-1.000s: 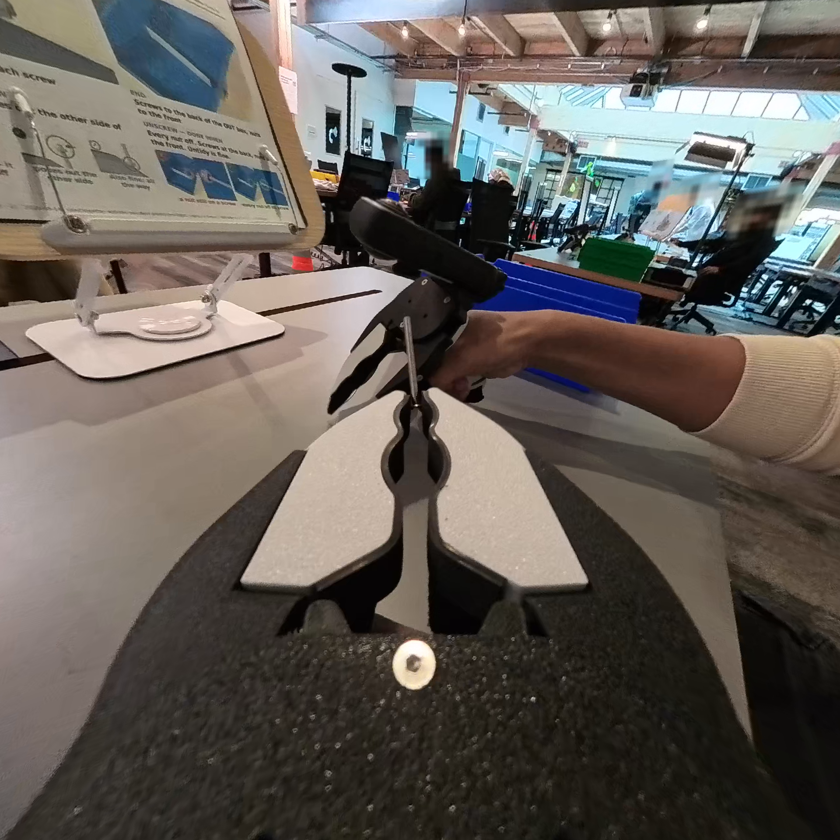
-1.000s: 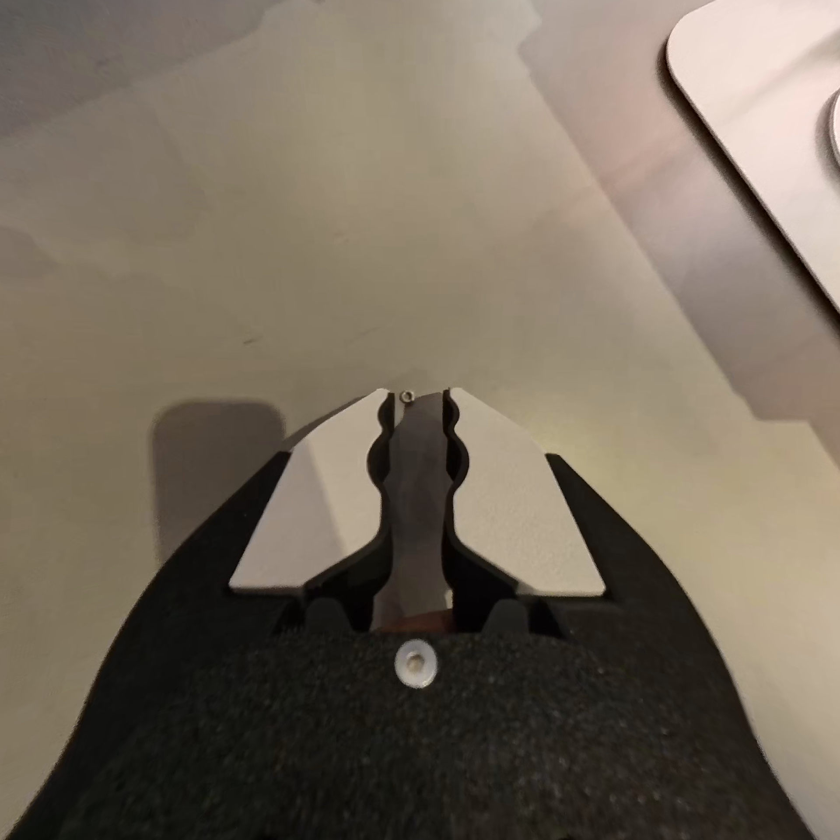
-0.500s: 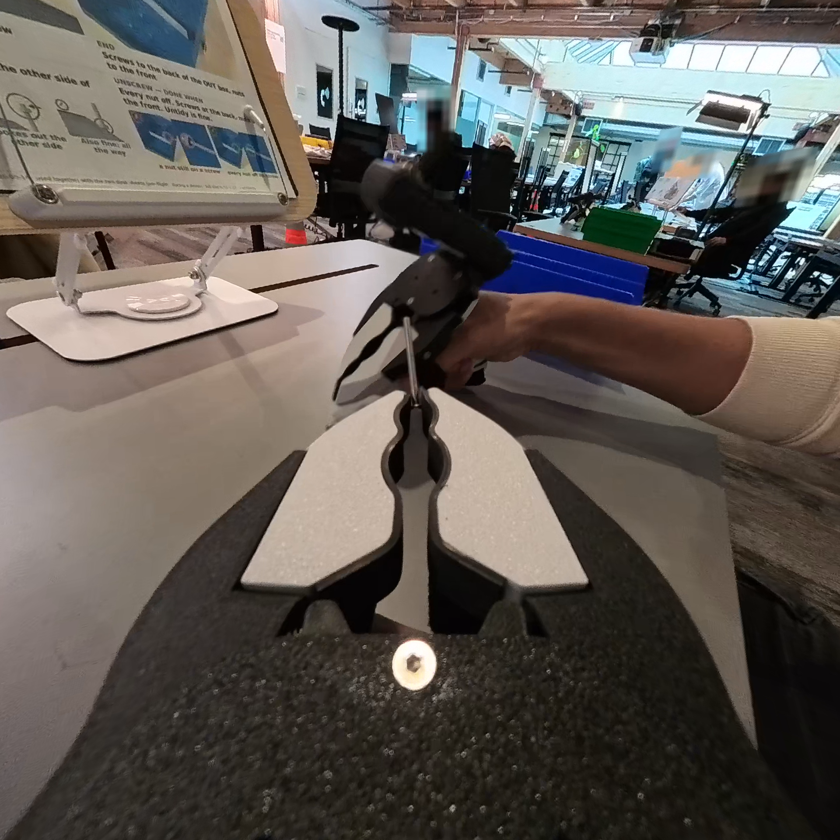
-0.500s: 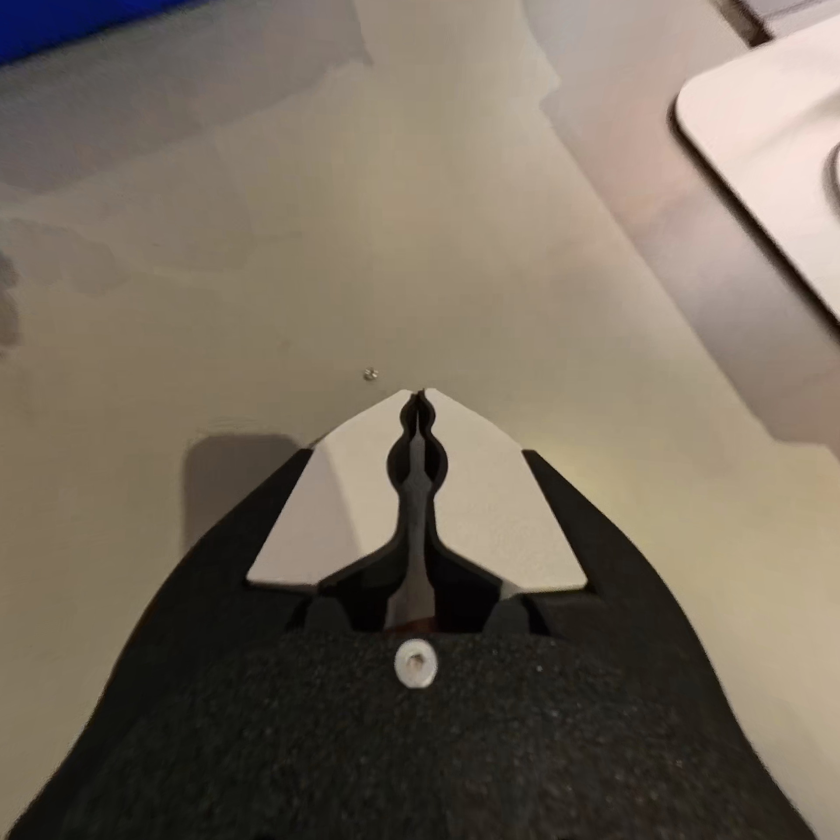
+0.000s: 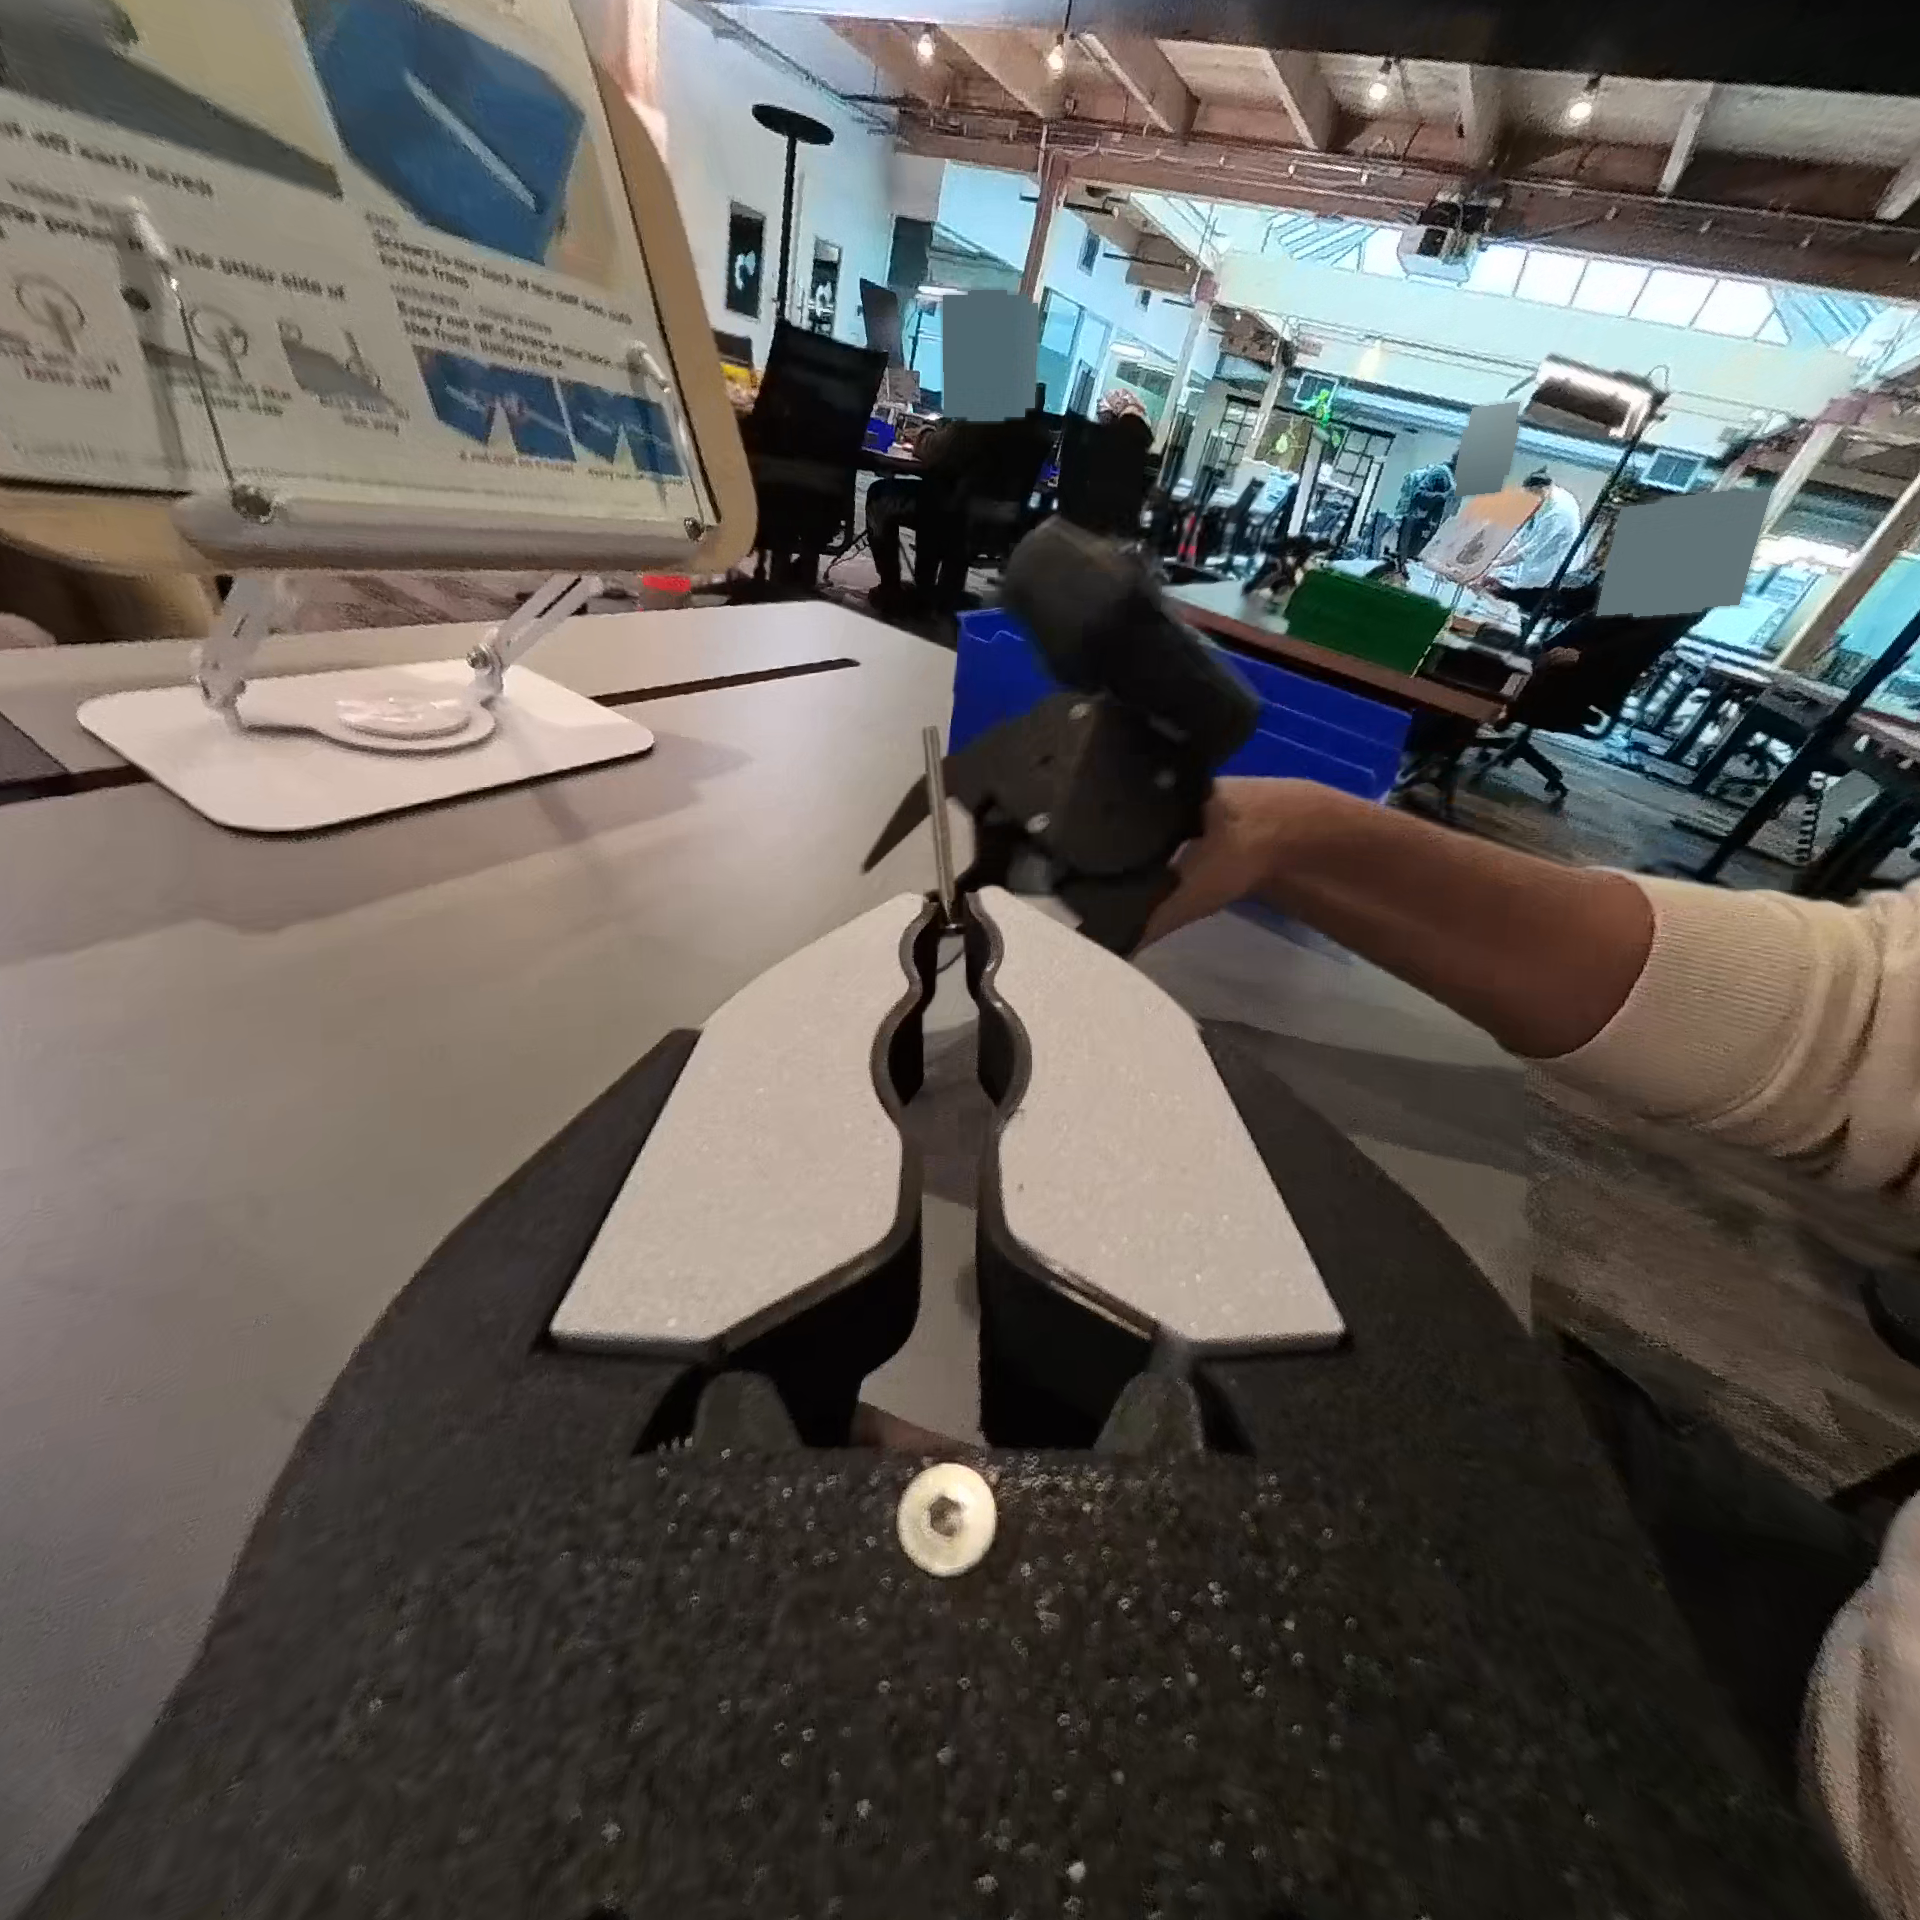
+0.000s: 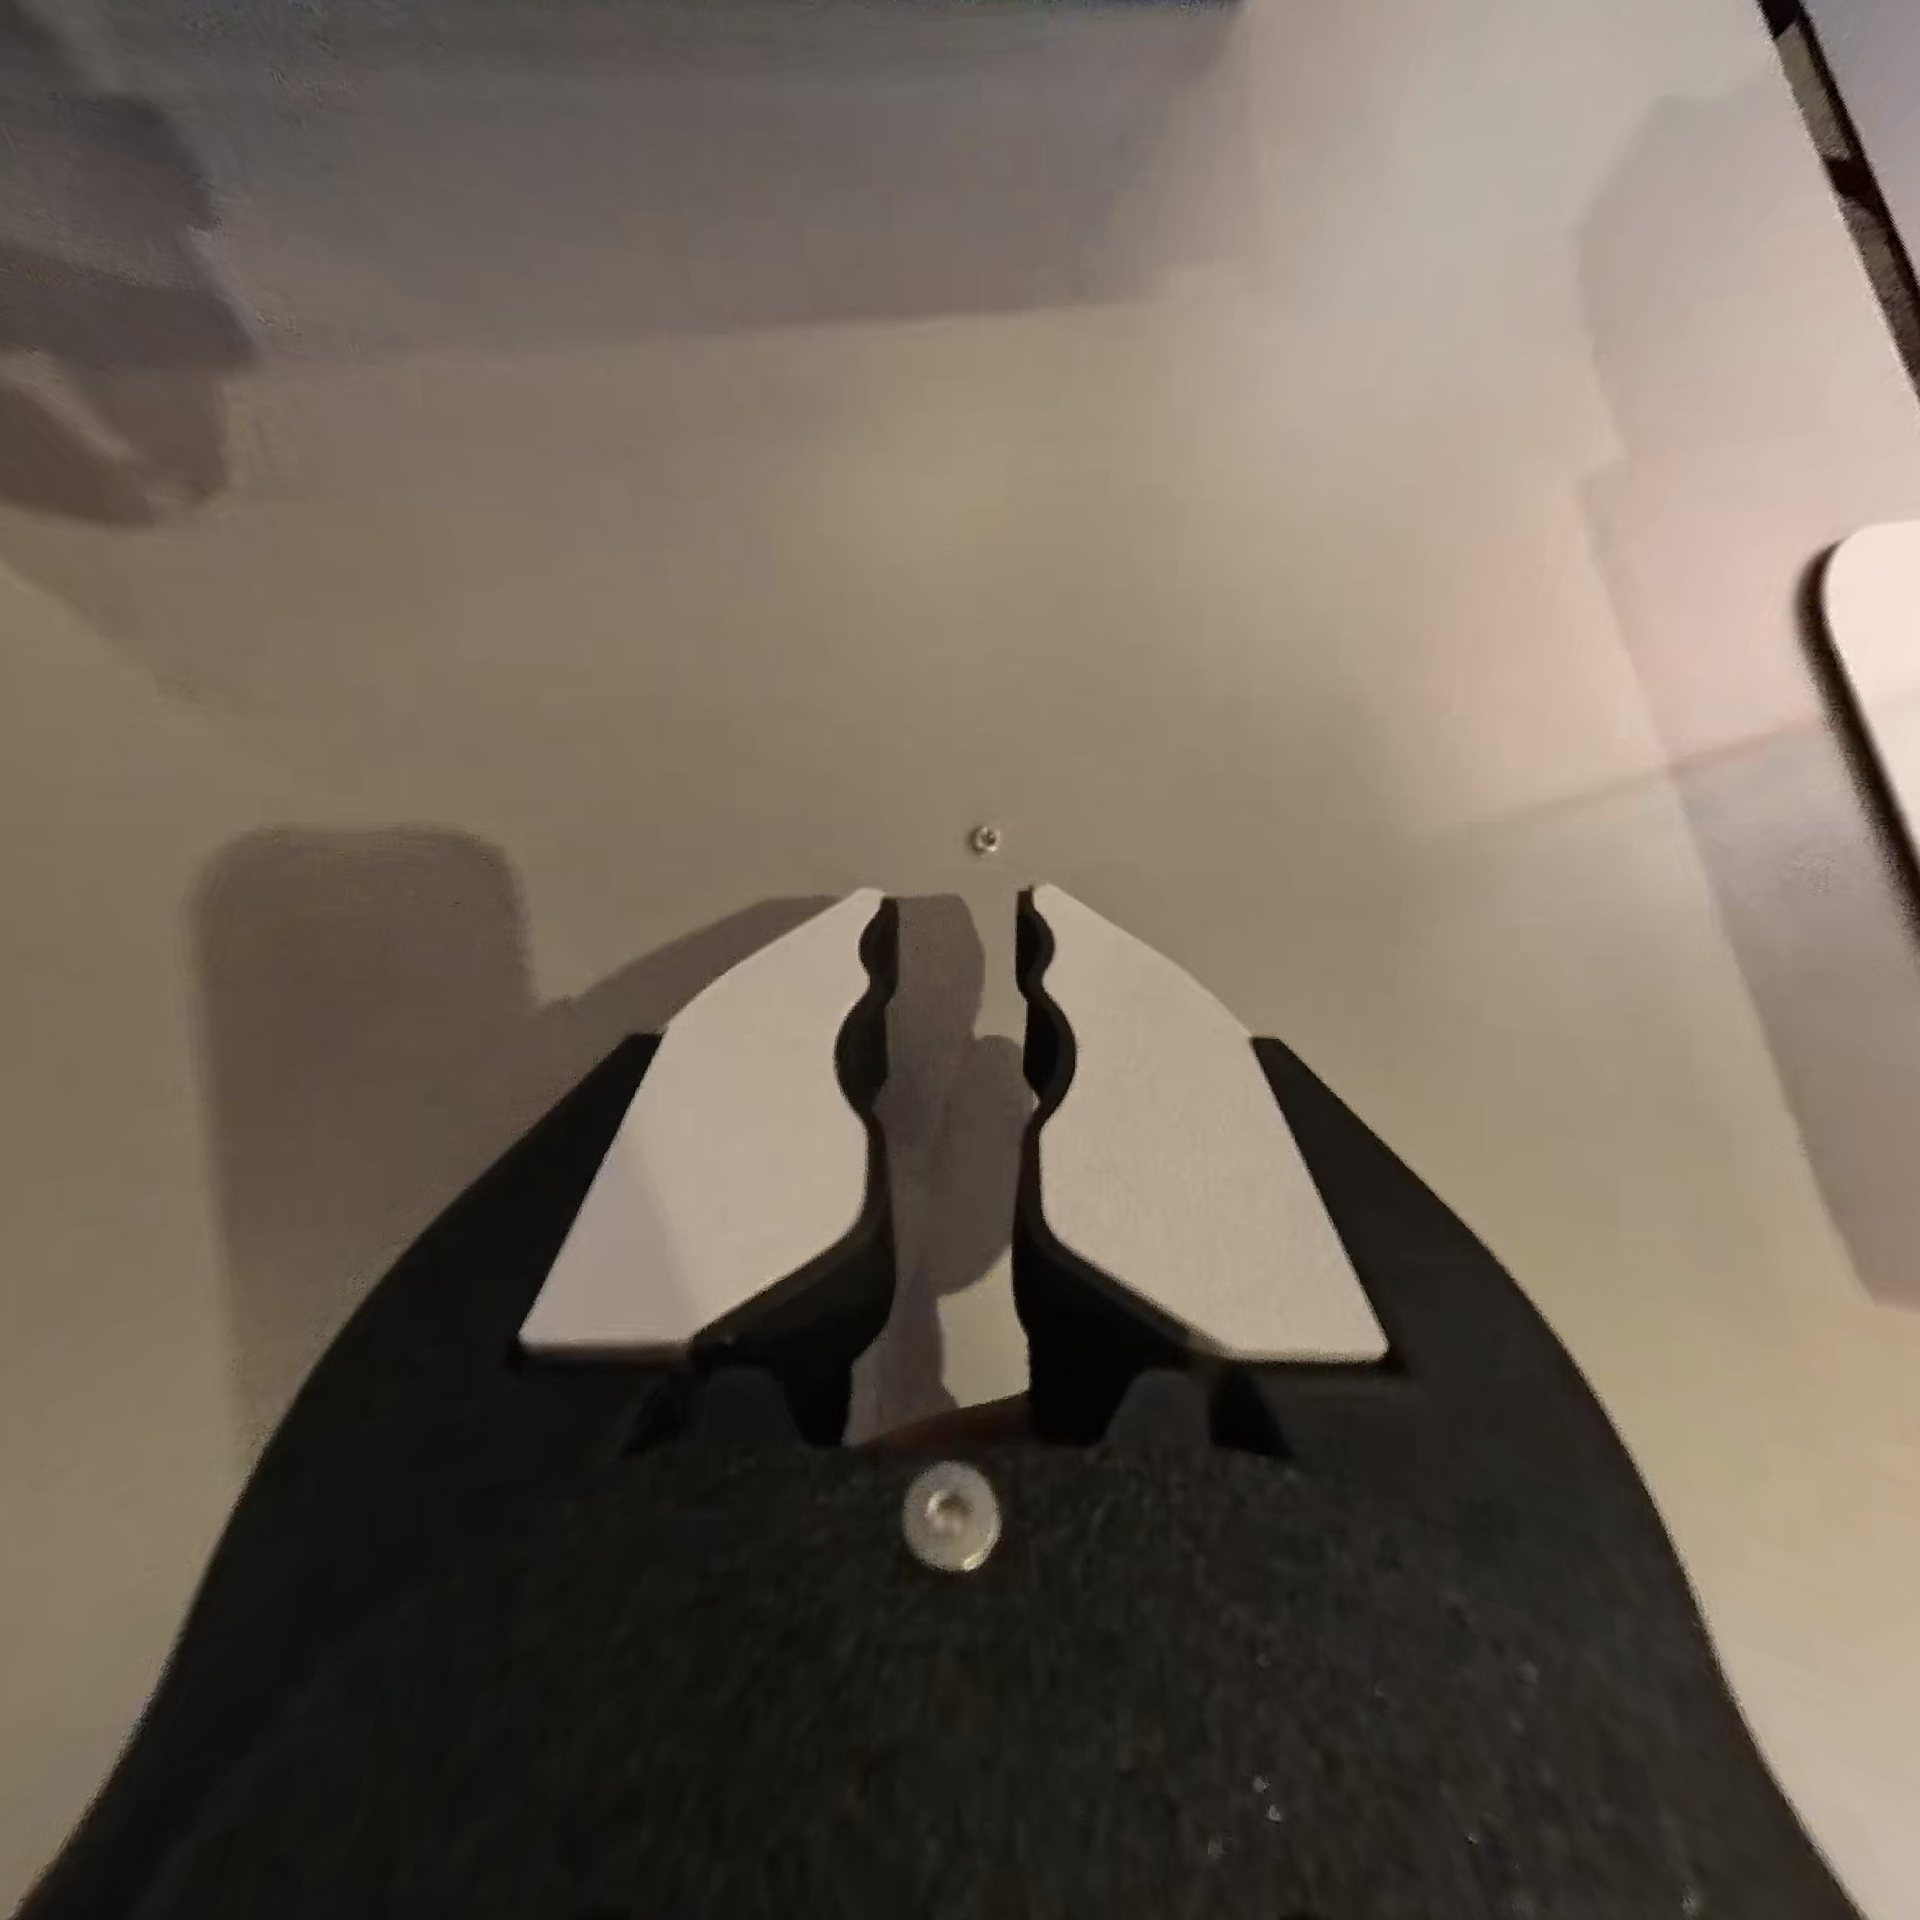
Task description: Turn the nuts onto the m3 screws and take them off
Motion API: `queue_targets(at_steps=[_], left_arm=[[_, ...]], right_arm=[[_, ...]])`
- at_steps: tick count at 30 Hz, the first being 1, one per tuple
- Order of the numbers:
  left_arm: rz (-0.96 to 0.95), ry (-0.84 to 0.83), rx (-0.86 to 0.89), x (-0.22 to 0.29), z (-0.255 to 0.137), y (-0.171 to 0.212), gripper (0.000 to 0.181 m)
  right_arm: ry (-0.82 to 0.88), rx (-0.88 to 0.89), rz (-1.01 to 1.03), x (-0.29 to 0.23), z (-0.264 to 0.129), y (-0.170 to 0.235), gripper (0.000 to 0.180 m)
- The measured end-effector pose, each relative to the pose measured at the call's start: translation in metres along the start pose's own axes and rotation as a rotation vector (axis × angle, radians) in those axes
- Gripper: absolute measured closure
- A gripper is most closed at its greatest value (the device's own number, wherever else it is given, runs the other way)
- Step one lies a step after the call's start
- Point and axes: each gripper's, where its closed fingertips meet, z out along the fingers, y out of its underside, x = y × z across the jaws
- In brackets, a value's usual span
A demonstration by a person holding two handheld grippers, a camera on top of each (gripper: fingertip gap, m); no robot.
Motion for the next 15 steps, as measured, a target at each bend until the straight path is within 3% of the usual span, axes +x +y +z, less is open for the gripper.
queue_targets(at_steps=[15], left_arm=[[0.068, 0.006, -0.022, 0.01, 0.006, 0.003, 0.177]], right_arm=[[-0.063, 0.025, 0.082, 0.005, 0.022, -0.003, 0.165]])
